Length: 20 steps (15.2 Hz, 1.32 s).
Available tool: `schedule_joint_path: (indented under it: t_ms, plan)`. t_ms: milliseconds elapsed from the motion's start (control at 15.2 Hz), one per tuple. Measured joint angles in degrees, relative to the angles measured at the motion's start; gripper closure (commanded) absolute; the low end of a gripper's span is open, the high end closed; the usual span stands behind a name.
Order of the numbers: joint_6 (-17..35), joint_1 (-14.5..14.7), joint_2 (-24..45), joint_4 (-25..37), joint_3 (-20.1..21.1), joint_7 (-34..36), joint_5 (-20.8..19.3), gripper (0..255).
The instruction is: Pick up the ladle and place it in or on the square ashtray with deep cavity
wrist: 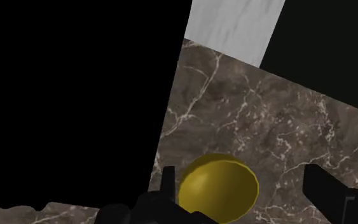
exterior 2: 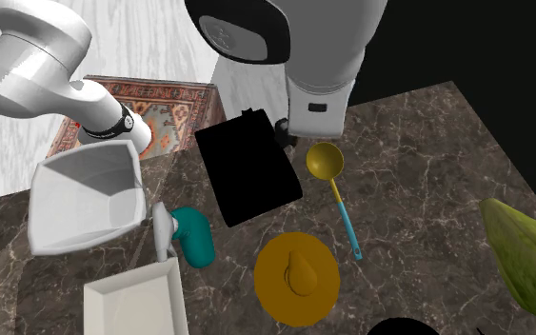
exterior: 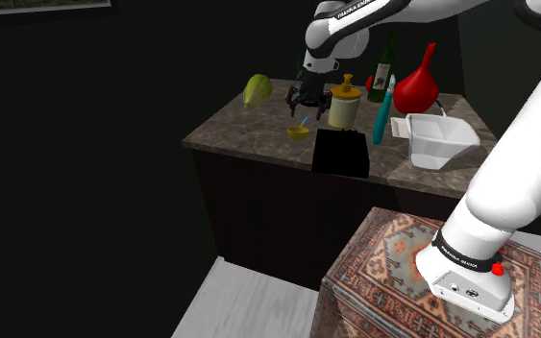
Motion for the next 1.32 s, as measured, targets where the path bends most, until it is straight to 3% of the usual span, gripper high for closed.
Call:
schedule_joint_path:
  t_ms: [660,1320]
  plan:
    - [4.3,-3.25,17.31,12.93,-3.56,11.31,3.1,0]
    - [8.76,-3.32,21.37,12.5,-3.32,11.29,4.3,0]
